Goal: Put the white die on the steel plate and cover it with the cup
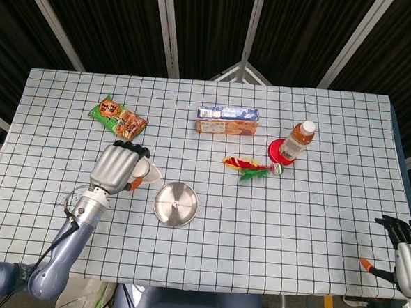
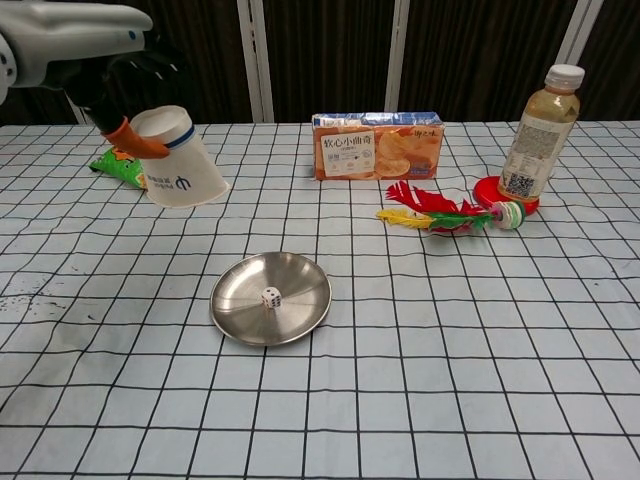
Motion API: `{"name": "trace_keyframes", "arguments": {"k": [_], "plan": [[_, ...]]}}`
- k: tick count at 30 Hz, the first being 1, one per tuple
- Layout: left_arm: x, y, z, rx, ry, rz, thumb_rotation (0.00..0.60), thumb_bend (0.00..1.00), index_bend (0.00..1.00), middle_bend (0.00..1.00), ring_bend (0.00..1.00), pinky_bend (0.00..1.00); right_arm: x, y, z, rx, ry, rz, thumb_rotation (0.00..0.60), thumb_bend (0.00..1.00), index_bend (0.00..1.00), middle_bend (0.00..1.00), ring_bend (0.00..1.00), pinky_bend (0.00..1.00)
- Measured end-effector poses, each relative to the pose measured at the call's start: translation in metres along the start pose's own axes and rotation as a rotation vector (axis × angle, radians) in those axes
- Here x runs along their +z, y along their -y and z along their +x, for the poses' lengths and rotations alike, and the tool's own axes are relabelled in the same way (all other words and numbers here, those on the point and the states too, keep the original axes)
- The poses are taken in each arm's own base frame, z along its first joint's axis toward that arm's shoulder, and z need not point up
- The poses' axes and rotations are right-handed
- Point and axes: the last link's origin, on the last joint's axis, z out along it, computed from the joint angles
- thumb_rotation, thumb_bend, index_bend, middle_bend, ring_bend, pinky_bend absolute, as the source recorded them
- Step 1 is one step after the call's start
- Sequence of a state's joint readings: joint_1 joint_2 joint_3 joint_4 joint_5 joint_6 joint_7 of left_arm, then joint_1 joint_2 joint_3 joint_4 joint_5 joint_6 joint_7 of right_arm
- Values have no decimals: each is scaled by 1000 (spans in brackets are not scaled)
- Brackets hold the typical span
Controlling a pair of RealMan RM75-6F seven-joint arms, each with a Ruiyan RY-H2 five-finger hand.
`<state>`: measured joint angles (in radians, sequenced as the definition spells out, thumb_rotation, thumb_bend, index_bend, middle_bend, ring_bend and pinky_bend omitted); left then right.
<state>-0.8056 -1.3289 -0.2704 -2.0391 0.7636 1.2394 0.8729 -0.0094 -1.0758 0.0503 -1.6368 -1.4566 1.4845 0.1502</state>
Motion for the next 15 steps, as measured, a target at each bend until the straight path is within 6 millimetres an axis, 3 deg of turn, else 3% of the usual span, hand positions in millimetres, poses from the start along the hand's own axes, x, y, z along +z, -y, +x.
{"name": "trace_keyframes", "arguments": {"k": [15], "plan": [[13, -62, -30, 49, 121, -72, 600, 405, 362, 414, 313, 287, 0, -3, 1, 9, 2, -3, 600, 96, 224, 188, 126, 0]]}}
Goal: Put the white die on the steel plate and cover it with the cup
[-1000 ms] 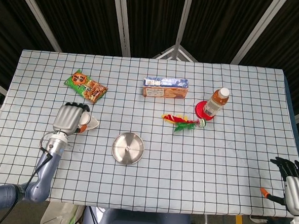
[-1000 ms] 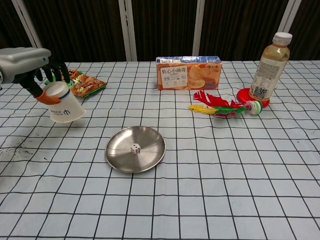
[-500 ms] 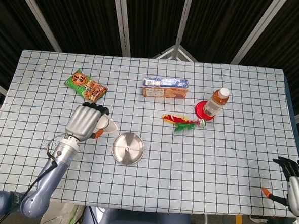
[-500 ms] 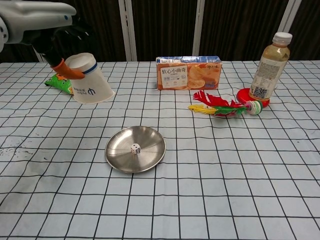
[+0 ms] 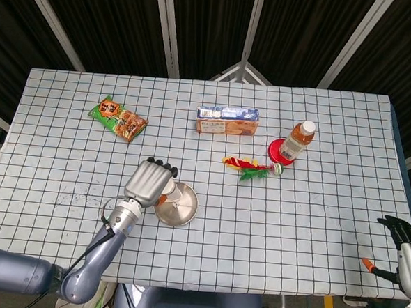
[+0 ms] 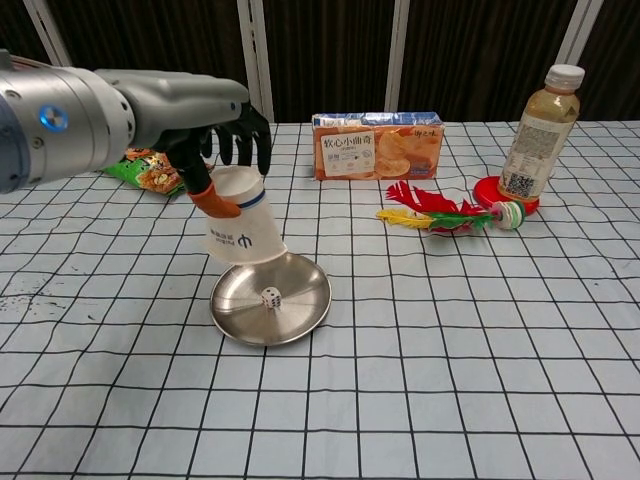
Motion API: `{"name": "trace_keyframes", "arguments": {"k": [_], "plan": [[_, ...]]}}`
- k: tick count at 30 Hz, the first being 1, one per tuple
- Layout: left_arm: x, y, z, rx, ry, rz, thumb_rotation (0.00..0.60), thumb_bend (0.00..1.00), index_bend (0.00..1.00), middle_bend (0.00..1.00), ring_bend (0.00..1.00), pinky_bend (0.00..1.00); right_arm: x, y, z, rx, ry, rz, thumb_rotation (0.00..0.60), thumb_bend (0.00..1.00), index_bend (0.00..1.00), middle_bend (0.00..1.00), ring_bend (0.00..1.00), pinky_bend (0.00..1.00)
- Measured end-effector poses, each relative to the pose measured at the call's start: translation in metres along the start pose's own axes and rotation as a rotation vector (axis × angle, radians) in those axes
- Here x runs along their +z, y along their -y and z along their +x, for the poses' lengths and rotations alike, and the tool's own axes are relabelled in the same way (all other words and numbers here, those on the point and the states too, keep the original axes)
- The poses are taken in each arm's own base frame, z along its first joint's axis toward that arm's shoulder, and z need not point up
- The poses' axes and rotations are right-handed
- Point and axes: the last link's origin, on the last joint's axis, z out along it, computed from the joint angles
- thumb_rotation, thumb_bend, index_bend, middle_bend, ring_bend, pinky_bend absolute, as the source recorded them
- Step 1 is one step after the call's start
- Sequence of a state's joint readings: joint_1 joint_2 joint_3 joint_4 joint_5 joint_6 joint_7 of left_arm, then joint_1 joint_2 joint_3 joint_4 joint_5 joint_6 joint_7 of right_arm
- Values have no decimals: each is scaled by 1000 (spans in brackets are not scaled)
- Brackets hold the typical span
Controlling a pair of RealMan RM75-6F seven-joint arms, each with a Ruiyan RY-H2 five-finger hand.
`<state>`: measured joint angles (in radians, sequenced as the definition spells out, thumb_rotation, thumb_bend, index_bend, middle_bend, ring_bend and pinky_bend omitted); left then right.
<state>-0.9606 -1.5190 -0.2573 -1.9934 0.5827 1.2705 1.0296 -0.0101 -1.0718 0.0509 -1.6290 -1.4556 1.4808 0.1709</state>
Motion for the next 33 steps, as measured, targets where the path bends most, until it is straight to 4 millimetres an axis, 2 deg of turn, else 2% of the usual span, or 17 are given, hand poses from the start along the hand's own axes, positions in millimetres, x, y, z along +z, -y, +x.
{"name": "trace_keyframes", "arguments": {"k": [4, 11, 33], "plan": [[5, -12, -7, 8, 10, -17, 600, 406, 364, 414, 313, 287, 0, 0, 0, 1, -1, -1, 600, 96, 224, 188, 126, 0], [10, -22, -18, 16, 26, -27, 600, 405, 365, 412, 309, 285, 0, -1, 1, 6, -5, -2, 600, 96, 224, 188, 126, 0], [22, -25, -51, -21, 58, -73, 600, 405, 381, 409, 309, 280, 0, -3, 3, 15, -12, -9, 600, 96, 224, 188, 126, 0]]}}
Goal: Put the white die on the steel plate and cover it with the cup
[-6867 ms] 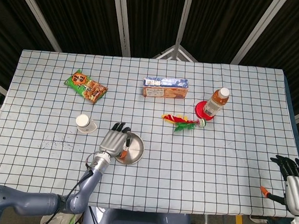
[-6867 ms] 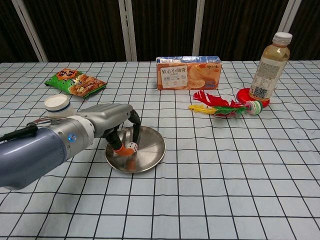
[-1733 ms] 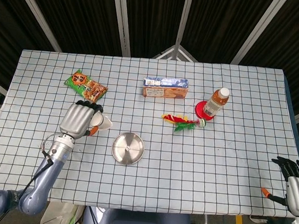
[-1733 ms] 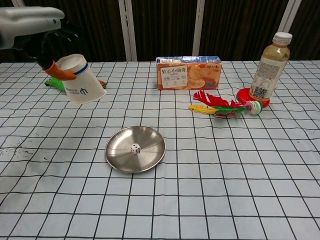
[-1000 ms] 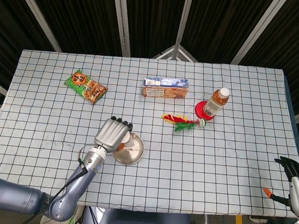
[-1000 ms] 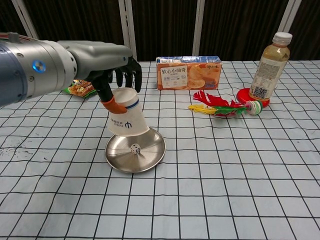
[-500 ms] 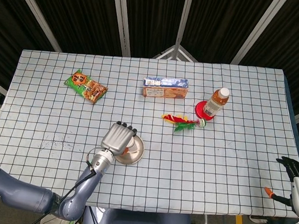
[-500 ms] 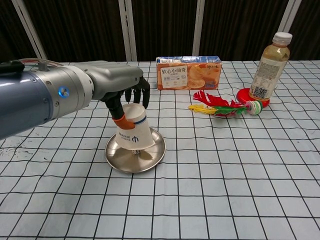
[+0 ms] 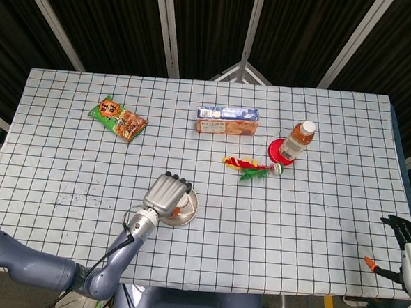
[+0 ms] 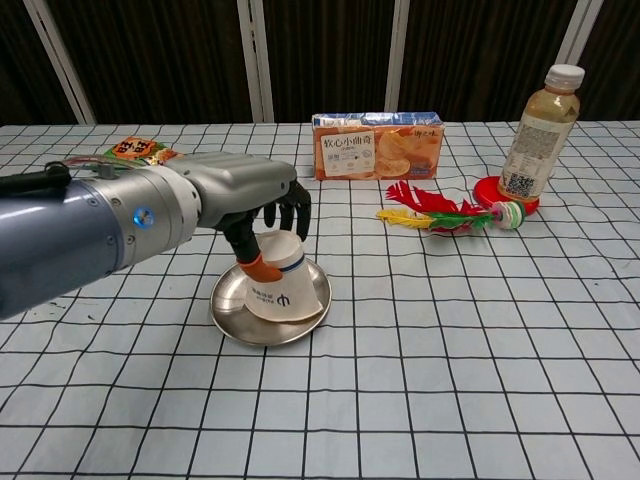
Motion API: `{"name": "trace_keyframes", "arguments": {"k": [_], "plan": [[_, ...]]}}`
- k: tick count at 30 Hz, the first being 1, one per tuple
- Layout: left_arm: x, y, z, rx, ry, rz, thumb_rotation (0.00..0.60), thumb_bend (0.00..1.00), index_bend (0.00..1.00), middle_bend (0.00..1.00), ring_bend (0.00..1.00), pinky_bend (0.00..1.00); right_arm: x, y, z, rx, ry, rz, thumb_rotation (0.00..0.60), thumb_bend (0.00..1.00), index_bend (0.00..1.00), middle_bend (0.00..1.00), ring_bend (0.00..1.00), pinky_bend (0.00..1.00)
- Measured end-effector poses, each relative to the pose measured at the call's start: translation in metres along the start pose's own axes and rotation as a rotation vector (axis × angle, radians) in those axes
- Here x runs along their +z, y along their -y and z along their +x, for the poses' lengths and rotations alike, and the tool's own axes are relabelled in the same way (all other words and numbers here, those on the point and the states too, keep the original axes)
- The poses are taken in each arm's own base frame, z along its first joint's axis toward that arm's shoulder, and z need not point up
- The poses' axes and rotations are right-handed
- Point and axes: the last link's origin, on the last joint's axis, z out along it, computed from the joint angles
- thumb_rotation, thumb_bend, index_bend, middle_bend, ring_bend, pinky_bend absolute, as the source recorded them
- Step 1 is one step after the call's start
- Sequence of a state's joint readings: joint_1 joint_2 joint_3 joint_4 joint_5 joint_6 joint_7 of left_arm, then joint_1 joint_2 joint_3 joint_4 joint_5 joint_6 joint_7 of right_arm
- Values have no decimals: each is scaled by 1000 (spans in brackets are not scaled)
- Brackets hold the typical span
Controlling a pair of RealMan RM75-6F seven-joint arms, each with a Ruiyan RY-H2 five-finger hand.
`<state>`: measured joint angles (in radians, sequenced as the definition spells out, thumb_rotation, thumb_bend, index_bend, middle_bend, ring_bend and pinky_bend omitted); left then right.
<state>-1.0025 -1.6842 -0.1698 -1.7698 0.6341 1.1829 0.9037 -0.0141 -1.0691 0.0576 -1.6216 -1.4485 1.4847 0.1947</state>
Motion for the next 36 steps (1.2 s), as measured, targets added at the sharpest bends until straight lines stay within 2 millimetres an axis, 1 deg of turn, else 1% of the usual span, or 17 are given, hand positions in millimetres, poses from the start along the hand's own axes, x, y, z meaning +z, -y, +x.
{"name": "trace_keyframes", "arguments": {"k": [6, 15, 25, 30, 36], "plan": [[2, 2, -4, 11, -6, -8, 600, 406, 389, 408, 309, 278, 0, 0, 1, 4, -1, 0, 600, 96, 223, 188, 126, 0], [3, 12, -2, 74, -61, -1, 600, 408, 396, 408, 309, 274, 0, 1, 0, 4, 3, 0, 600, 97, 224, 188, 126, 0], [6, 17, -9, 128, -86, 3, 600, 408, 396, 408, 309, 270, 0, 0, 0, 5, 4, -4, 600, 97, 224, 188, 126, 0], [6, 15, -12, 97, -77, -10, 600, 407, 398, 409, 309, 270, 0, -1, 0, 5, 4, -4, 600, 96, 224, 188, 126, 0], [2, 10, -13, -1, -37, -41, 600, 408, 400, 411, 307, 266, 0, 0, 0, 5, 3, -4, 600, 96, 224, 188, 126, 0]]}}
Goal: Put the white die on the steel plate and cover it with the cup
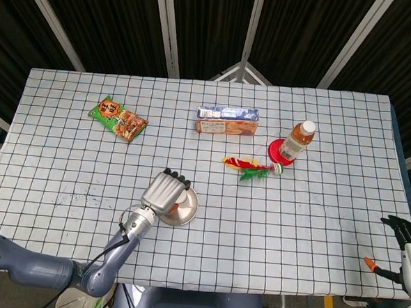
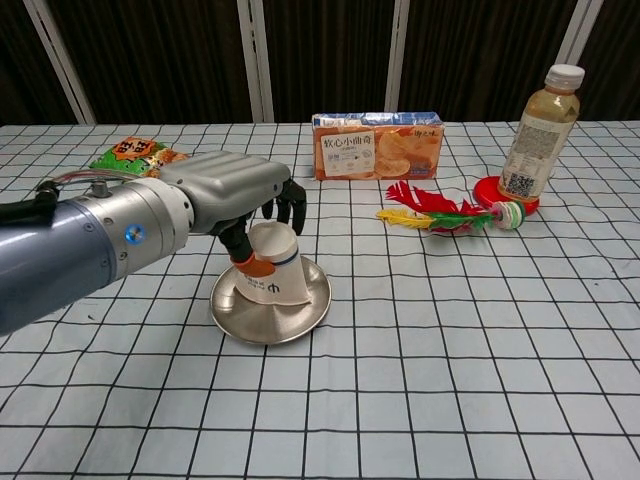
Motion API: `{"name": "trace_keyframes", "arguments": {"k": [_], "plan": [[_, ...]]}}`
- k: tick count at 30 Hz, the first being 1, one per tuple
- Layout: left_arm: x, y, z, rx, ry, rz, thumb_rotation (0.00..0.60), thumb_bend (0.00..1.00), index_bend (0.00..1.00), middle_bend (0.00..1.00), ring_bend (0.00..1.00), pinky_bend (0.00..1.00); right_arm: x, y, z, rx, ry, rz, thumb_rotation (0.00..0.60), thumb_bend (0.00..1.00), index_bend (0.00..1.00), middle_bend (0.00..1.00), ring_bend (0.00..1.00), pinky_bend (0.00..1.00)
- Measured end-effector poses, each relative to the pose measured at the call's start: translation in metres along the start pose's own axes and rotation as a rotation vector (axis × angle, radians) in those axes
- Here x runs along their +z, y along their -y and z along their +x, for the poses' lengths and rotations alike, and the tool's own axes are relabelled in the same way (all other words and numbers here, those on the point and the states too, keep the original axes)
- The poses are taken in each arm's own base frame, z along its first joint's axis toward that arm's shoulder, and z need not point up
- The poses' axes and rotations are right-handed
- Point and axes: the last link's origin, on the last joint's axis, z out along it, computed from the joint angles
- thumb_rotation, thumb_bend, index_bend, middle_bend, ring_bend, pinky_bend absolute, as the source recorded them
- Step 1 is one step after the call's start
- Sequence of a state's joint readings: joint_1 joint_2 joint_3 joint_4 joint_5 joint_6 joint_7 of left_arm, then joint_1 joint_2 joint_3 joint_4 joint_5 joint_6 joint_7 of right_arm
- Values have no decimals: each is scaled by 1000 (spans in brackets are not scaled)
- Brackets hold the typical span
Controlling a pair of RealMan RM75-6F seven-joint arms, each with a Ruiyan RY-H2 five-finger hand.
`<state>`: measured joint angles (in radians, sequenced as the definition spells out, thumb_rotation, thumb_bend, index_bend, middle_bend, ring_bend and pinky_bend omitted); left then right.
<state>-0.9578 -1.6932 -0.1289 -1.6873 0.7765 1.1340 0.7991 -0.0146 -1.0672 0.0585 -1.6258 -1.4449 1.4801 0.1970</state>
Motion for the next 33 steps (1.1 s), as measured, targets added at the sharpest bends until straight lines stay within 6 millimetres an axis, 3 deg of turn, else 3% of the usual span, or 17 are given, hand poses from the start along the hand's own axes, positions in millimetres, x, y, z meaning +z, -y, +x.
{"name": "trace_keyframes", "arguments": {"k": [18, 33], "plan": [[-24, 7, 11, -184, 199, -5, 600, 408, 403, 413, 301, 260, 0, 1, 0, 4, -2, -1, 600, 96, 224, 188, 126, 0], [-11, 18, 14, 35, 70, 29, 600, 408, 408, 411, 301, 259, 0, 0, -1, 5, 6, -7, 600, 96, 224, 188, 126, 0]]}}
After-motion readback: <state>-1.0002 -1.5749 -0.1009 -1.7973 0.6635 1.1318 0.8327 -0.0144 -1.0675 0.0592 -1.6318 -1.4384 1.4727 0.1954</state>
